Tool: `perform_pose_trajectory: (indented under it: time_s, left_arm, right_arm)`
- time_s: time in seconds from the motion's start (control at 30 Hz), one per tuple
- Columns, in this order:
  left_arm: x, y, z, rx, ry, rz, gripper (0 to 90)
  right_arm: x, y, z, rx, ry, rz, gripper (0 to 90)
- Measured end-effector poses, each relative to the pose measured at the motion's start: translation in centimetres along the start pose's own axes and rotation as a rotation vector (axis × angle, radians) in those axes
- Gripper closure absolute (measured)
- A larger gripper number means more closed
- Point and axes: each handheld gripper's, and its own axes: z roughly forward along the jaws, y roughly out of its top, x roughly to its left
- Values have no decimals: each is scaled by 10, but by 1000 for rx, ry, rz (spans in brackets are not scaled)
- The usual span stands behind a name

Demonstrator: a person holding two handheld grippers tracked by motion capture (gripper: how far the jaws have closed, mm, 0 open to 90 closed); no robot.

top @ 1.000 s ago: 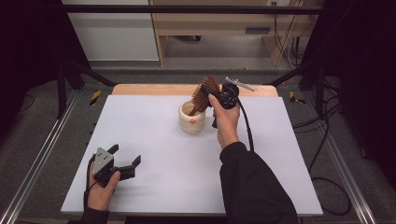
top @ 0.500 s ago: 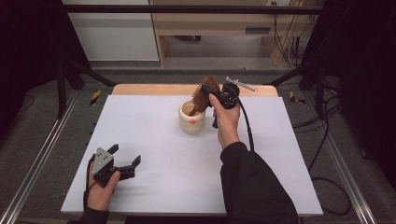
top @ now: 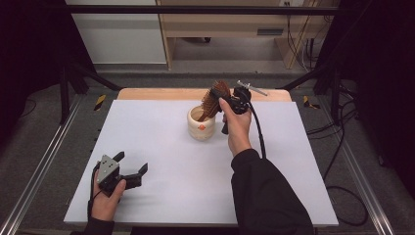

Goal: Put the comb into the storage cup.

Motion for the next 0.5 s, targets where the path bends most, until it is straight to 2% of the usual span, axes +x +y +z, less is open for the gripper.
perform_pose_trajectory:
  time_s: [0.07,0.17,0.2,0.23,0.5]
  left_arm:
    - [0,0,0,0,-1,0,24]
    - [0,0,0,1,-2,0,24]
    - [0,0,0,1,-2,0,24]
    - [0,0,0,1,-2,0,24]
    - [0,0,0,5,-2,1,24]
  right_arm:
    - [1,0,0,0,5,-4,342]
    - [4,0,-1,-8,-10,-46,292]
    - [4,0,-1,-8,-10,-46,292]
    - [6,0,-2,-17,-22,-70,259]
    - [7,2,-5,-42,-52,-118,211]
